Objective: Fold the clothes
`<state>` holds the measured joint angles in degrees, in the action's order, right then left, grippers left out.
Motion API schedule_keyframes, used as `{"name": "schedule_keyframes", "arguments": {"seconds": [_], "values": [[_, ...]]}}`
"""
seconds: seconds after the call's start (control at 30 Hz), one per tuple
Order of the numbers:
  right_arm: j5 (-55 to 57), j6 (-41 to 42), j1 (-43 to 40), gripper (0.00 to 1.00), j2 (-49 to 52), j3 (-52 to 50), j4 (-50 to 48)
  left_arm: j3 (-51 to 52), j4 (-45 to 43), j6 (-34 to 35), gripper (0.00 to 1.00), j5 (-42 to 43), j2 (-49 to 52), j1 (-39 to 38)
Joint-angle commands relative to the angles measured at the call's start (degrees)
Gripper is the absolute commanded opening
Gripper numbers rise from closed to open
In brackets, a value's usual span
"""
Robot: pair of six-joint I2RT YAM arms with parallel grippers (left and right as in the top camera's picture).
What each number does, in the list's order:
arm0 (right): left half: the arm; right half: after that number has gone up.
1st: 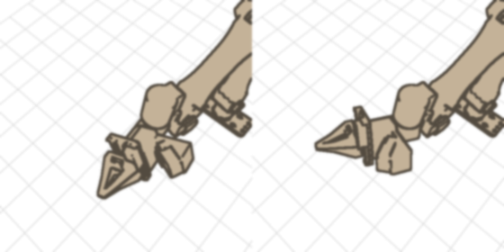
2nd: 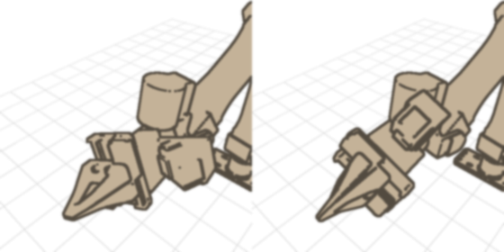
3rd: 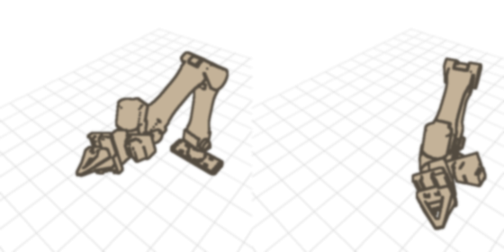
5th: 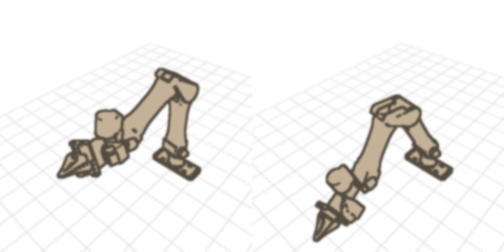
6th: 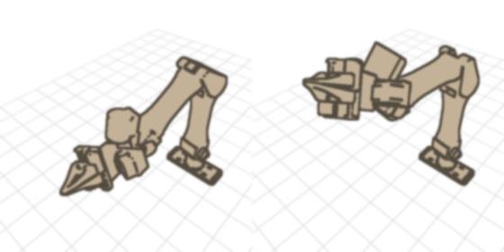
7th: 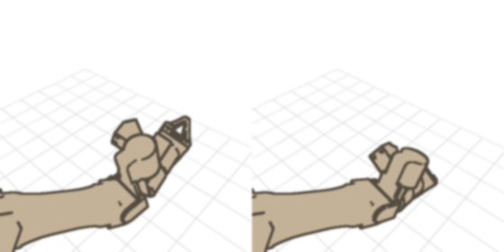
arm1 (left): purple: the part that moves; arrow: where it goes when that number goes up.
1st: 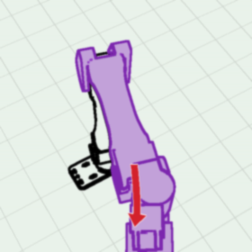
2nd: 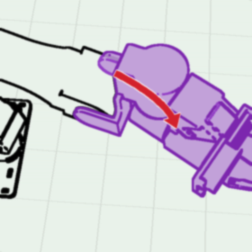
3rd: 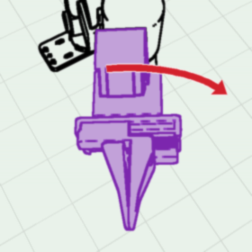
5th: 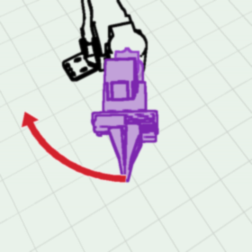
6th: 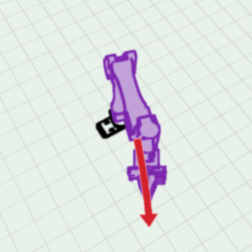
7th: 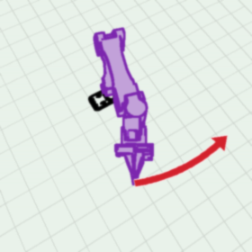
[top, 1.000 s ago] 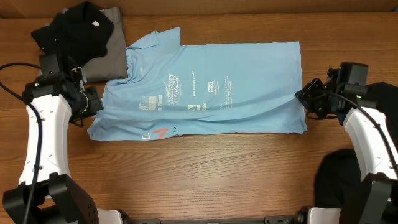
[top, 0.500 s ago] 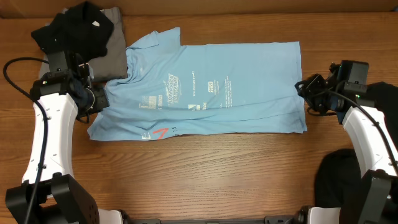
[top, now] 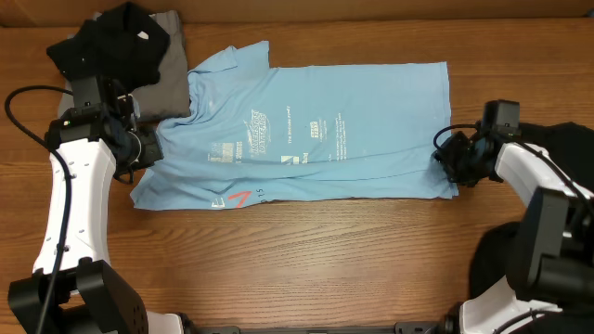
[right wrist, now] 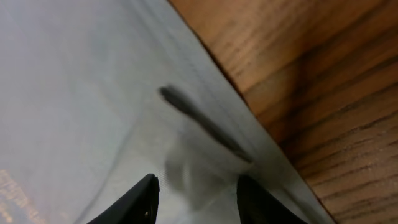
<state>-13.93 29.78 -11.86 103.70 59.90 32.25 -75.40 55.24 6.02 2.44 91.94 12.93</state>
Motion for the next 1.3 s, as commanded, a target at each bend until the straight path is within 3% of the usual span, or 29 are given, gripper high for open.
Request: {"name": "schedule_keyframes", "arguments": {"seconds": [0.0,0.1,0.3,0.37,0.77,1.27], "values": [[1.05,-0.28,0.39,0.41,1.11,0.81,-0.35,-1.27,-0.07,0.37,0.08,0.57,-0.17,-0.26],[1.07,-0.26,0.39,0.38,1.11,0.81,-0.55,-1.27,-0.07,0.37,0.07,0.55,-0.17,-0.26],[1.27,-0.26,0.11,0.09,1.11,0.96,-1.11,-1.27,-0.02,0.37,0.07,0.55,-0.17,-0.26],[0.96,-0.28,-0.17,0.05,1.09,1.01,-1.07,-1.25,-0.04,0.37,0.07,0.55,-0.17,-0.26],[-3.32,-4.5,-0.28,0.04,-0.46,4.81,2.05,-1.27,-0.39,0.37,0.07,0.57,-0.17,-0.26],[-6.4,5.46,-1.64,0.04,-0.46,5.11,-7.43,-1.2,-3.74,0.35,0.05,0.55,0.44,-0.26]]}}
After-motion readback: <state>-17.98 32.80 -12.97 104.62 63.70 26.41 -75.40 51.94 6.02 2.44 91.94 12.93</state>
